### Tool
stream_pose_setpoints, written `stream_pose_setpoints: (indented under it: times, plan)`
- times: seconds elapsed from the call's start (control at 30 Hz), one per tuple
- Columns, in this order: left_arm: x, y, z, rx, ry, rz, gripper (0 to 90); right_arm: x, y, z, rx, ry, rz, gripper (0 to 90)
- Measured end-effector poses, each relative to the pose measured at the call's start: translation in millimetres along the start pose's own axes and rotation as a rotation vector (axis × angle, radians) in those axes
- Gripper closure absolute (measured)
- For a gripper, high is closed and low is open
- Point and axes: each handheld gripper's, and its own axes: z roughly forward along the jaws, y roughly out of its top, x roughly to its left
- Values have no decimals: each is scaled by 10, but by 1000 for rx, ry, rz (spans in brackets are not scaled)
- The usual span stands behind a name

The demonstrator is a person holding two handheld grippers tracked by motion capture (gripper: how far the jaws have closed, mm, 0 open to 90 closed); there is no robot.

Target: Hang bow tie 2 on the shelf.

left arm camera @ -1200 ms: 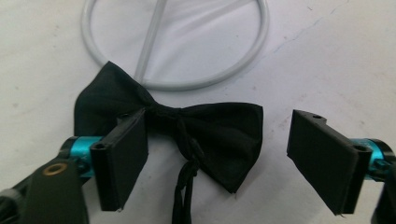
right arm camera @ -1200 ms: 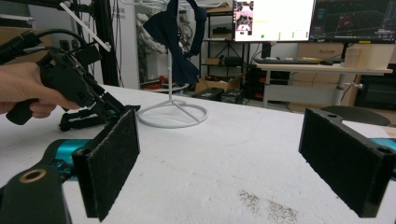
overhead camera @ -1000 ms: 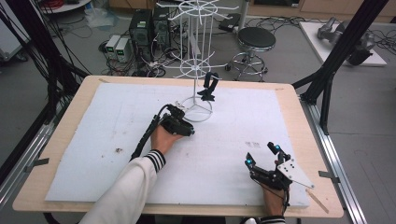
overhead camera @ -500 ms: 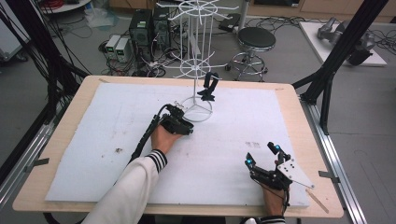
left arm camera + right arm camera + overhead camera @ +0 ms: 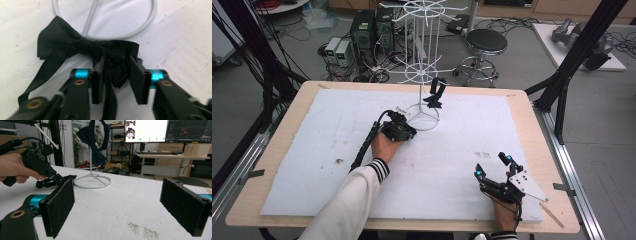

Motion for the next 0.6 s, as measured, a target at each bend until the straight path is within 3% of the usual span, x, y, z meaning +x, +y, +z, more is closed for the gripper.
stream_pose_setpoints:
  times: [0.2,0.6]
  plan:
    - [18,5,-19,-7,-11,6,826,0,0,0,-1,1,-1,118]
    - [10,-13,-46,-23,0,56,850,6,-1,-3,1,1,3,118]
